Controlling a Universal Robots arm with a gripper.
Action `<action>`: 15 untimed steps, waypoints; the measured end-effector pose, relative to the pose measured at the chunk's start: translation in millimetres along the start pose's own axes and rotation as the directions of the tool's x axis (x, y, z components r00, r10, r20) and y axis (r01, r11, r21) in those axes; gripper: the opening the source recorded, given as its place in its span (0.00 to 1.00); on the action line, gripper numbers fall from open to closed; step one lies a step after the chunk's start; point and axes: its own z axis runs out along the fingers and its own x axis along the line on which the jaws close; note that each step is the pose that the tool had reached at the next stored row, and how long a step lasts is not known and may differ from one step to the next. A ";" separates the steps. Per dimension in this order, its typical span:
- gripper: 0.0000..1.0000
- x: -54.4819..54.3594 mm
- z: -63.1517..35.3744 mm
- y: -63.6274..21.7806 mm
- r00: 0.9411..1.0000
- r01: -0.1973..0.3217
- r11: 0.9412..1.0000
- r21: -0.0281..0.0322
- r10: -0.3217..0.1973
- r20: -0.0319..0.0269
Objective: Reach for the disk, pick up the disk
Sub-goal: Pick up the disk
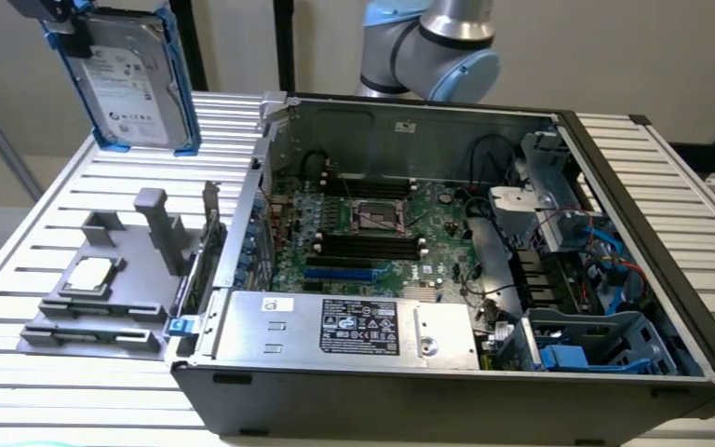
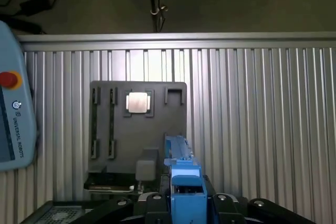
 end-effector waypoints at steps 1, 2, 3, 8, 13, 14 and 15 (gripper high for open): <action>0.32 0.9 -3.9 -4.4 1.000 0.000 1.000 -0.002 0.000 0.000; 0.32 1.8 -7.7 -8.7 1.000 0.000 1.000 -0.004 0.000 0.000; 0.32 2.7 -11.8 -13.4 1.000 0.000 1.000 -0.006 0.000 0.000; 0.32 7.6 -30.0 -35.5 1.000 -0.001 1.000 -0.015 0.001 -0.001; 0.32 14.0 -42.4 -58.1 1.000 -0.001 1.000 -0.026 0.001 -0.002; 0.32 15.5 -43.3 -62.5 1.000 -0.001 1.000 -0.027 0.001 -0.002; 0.32 17.2 -44.1 -67.1 1.000 -0.001 1.000 -0.027 0.001 -0.002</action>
